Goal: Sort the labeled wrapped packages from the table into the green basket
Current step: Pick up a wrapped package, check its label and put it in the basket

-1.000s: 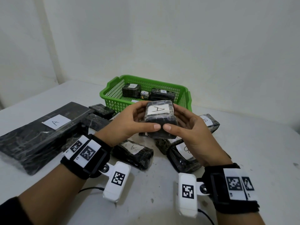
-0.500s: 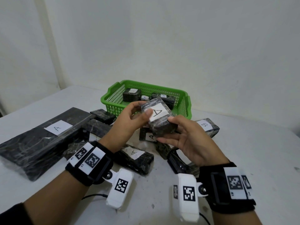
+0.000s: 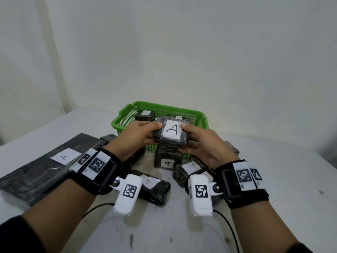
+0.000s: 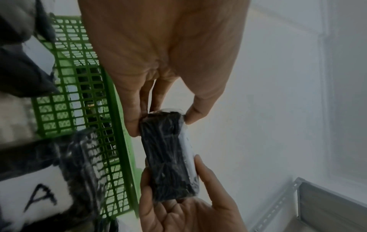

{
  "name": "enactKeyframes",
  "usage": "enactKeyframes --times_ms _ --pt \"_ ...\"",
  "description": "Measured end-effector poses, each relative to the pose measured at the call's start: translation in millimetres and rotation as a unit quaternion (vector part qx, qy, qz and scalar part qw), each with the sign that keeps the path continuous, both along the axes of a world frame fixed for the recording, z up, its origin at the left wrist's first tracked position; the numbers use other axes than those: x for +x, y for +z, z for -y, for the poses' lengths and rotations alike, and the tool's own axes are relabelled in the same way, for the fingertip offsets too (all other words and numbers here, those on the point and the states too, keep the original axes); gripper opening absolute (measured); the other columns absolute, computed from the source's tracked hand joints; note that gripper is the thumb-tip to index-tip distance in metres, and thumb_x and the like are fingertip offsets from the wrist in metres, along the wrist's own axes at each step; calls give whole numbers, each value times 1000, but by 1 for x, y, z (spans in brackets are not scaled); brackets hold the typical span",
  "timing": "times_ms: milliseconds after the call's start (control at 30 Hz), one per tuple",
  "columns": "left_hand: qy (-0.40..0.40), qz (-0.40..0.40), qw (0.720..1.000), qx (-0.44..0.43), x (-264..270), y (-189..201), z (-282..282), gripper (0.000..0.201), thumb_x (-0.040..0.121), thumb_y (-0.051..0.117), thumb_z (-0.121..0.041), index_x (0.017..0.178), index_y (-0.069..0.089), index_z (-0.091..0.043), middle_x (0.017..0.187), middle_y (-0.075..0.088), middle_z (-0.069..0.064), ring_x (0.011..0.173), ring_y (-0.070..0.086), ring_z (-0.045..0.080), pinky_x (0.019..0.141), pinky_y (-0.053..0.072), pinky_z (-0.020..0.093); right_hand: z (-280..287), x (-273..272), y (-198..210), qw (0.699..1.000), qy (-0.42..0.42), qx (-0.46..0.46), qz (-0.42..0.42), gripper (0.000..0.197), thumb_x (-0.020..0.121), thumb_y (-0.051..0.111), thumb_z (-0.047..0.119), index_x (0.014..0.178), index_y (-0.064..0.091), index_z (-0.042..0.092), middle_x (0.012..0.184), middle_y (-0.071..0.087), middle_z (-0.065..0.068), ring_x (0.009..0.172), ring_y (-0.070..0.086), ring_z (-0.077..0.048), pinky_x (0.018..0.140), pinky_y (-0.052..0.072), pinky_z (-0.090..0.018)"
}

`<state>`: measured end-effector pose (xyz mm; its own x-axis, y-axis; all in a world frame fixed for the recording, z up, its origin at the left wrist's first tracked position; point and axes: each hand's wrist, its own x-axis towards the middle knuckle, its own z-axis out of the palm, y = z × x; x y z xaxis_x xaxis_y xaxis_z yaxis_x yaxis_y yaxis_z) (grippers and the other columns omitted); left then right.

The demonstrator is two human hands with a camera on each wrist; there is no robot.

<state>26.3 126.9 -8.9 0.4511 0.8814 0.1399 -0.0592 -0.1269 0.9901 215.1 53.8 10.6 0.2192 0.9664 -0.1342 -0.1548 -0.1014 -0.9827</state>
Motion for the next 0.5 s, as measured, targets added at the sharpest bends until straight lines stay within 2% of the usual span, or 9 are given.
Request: enactKeyframes --times_ms 67,100,200,267,333,400,467,500 --pt "0 -10 1000 -4 -4 8 -12 23 103 57 -16 109 74 -3 106 80 10 96 76 22 76 60 26 -11 -2 7 1000 9 1 4 21 97 72 21 108 72 3 100 75 -14 86 72 -27 79 65 -39" --pt "1 -15 1000 -7 -6 12 -19 23 103 57 -17 110 73 -3 106 80 11 95 76 22 76 61 27 -18 -3 11 1000 13 -2 4 19 97 72 20 107 71 4 99 74 -13 85 72 -26 78 65 -39" --pt "27 -59 998 5 -14 21 -53 34 103 58 -33 116 74 -5 111 78 14 96 72 24 89 58 37 -43 -8 22 1000 15 -16 8 15 97 73 19 105 70 6 95 73 -12 85 71 -27 77 65 -41" --pt "86 -105 990 29 -20 26 -78 37 99 62 -41 107 77 -8 104 78 9 95 71 25 85 53 34 -62 -13 29 999 11 -23 26 14 97 73 19 104 68 8 94 71 -12 84 69 -27 78 64 -42" --pt "156 -157 973 59 -24 29 -106 39 96 66 -40 103 79 -4 103 76 6 100 69 28 84 47 32 -80 -20 35 998 16 -37 43 9 99 70 18 100 66 10 93 68 -11 83 67 -26 85 62 -44" --pt "203 -228 950 69 -28 28 -136 40 94 70 -37 111 77 -2 110 71 10 105 65 29 88 47 32 -98 -26 37 996 16 -61 55 8 101 67 16 98 64 9 89 66 -10 81 65 -24 97 58 -48" --pt "193 -343 917 62 -31 27 -163 45 93 68 -41 119 75 -5 122 68 14 110 64 34 87 49 33 -119 -28 35 993 12 -87 75 11 101 67 16 105 64 6 79 66 -7 70 65 -19 91 59 -49" --pt "180 -393 900 57 -32 27 -175 47 95 65 -43 123 72 -6 127 65 16 113 63 36 86 49 34 -129 -29 35 991 12 -101 88 11 101 66 16 104 64 5 67 65 -6 57 63 -16 83 58 -48"
